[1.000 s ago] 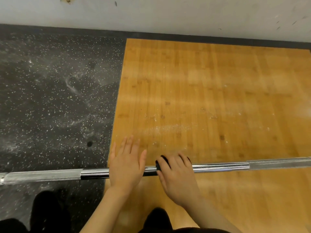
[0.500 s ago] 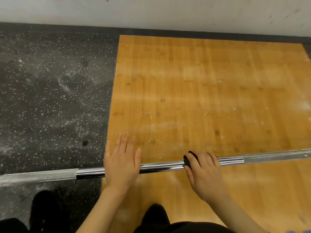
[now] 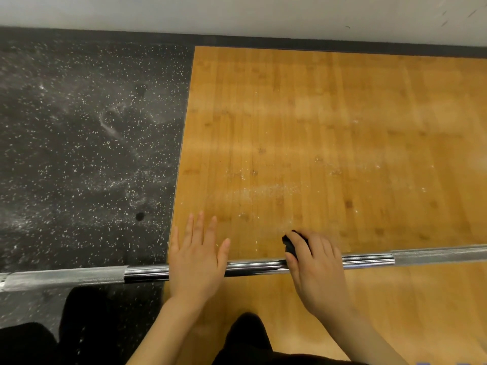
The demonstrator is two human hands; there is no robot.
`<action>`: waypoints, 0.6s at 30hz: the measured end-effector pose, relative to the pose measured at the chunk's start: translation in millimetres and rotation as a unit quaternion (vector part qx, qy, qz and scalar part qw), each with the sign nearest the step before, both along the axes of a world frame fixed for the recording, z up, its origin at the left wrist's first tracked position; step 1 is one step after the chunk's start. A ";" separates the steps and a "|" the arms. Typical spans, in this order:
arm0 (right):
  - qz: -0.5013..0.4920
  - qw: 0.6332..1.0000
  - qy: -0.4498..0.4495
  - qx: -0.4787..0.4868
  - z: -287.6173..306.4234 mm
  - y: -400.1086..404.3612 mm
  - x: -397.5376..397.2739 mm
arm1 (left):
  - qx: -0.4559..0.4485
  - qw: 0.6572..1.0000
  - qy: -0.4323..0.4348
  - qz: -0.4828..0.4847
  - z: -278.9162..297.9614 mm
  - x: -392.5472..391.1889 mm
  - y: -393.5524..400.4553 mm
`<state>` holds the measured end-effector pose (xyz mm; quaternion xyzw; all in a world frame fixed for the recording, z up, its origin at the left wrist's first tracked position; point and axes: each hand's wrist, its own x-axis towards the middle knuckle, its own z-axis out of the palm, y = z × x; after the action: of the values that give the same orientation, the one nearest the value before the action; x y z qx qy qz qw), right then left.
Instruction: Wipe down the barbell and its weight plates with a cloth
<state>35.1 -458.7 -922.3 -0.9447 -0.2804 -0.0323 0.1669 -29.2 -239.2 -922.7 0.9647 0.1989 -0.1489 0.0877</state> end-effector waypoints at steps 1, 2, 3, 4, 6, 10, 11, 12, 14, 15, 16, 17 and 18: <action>0.007 1.000 -0.001 -0.003 -1.3 -1.5 -4.9 | -0.004 1.000 0.002 0.002 1.3 -3.2 -1.6; 0.014 1.000 -0.002 -0.007 -2.6 -2.9 -9.1 | -0.012 1.000 -0.004 0.005 2.0 -6.6 -2.7; 0.019 1.000 -0.002 -0.010 -3.6 -4.6 -13.0 | -0.024 1.000 -0.013 0.009 2.8 -10.6 -3.4; 0.021 1.000 -0.002 -0.013 -4.4 -6.2 -16.6 | -0.042 0.998 -0.030 0.020 4.1 -14.4 -4.3; 0.020 1.000 -0.002 -0.018 -5.0 -7.6 -23.7 | -0.080 0.992 -0.078 0.052 8.2 -21.3 -6.7; 0.036 0.999 0.016 -0.033 -5.8 5.4 -39.0 | -0.049 0.994 -0.094 -0.008 6.8 -34.7 -14.8; 0.046 0.998 0.023 -0.038 -6.0 11.5 -43.3 | -0.038 0.995 -0.088 -0.023 5.1 -36.8 -15.8; 0.061 0.997 0.027 -0.046 -6.6 17.7 -47.5 | -0.031 0.995 -0.088 -0.028 3.1 -38.4 -15.8; 0.097 0.992 0.030 -0.069 -8.6 27.5 -54.8 | -0.025 0.995 -0.096 -0.027 -0.3 -40.9 -15.2; 0.111 0.991 0.030 -0.075 -9.7 30.1 -56.6 | -0.020 0.995 -0.098 -0.028 -1.4 -42.2 -15.1; 0.120 0.989 0.030 -0.077 -10.8 30.8 -56.4 | -0.017 0.995 -0.098 -0.032 -2.3 -42.9 -15.2; 0.126 0.989 0.030 -0.076 -11.5 29.6 -55.1 | -0.016 0.995 -0.097 -0.036 -3.2 -43.1 -15.0; 0.131 0.988 0.029 -0.074 -12.3 26.2 -52.9 | -0.017 0.995 -0.095 -0.038 -3.7 -42.7 -14.5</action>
<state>-17.8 -432.5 -934.6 -0.9103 -0.3980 0.0379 0.1069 -71.8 -253.8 -926.4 0.9797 0.1507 -0.0634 0.1164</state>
